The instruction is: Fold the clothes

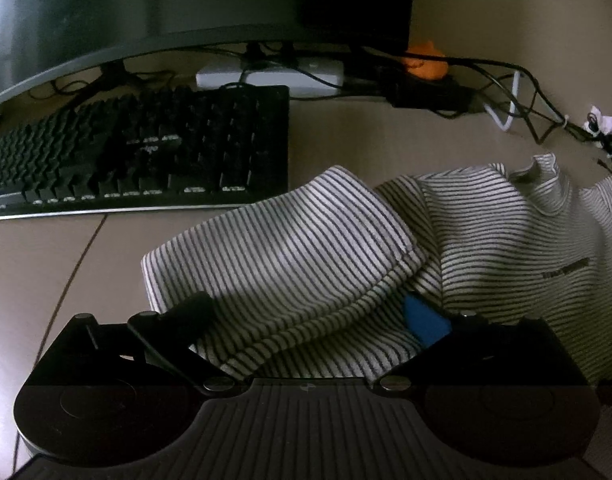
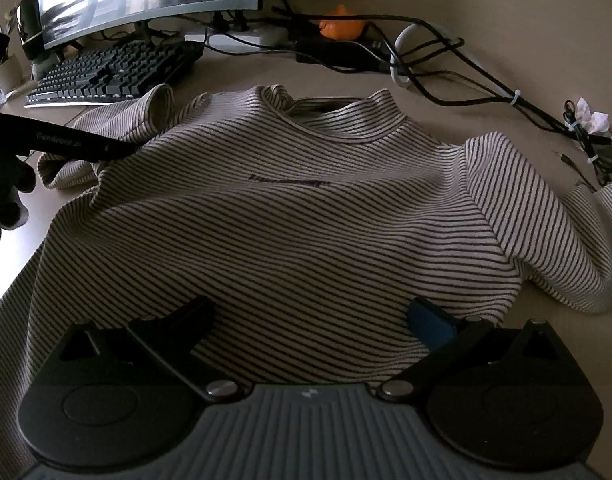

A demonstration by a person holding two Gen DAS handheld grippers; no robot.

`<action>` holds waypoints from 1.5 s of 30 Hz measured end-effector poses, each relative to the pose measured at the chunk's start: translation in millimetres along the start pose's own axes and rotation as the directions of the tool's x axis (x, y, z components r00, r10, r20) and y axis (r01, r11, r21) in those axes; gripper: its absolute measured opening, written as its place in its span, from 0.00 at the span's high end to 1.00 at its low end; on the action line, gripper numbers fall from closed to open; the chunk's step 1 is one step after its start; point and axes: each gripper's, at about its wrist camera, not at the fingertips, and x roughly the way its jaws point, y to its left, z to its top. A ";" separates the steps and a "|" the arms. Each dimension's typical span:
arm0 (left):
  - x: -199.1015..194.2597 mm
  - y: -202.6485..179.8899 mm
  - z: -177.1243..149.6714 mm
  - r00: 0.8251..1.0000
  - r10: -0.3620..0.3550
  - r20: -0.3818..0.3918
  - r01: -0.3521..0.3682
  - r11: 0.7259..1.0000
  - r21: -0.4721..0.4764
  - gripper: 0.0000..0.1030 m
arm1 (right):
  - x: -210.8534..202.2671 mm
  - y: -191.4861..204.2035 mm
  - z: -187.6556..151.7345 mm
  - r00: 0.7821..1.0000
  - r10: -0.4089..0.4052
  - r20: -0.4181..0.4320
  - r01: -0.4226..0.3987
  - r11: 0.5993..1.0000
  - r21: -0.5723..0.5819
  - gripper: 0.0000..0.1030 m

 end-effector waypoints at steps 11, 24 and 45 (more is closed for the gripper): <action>-8.1 -2.7 -8.9 0.978 0.167 0.124 -0.189 0.961 0.202 0.89 | -2.2 2.2 -5.5 0.999 -0.014 0.033 0.014 1.000 0.014 0.00; -58.5 145.8 -17.5 0.857 0.501 0.125 -0.490 0.865 -0.109 0.88 | -22.5 58.0 16.0 0.977 0.191 0.097 -0.184 0.980 -0.077 0.00; -54.5 -22.5 -49.4 0.980 -0.196 0.011 0.192 0.943 -0.272 0.09 | -1.5 -210.1 -7.4 0.959 0.044 0.280 -0.254 0.570 0.782 0.00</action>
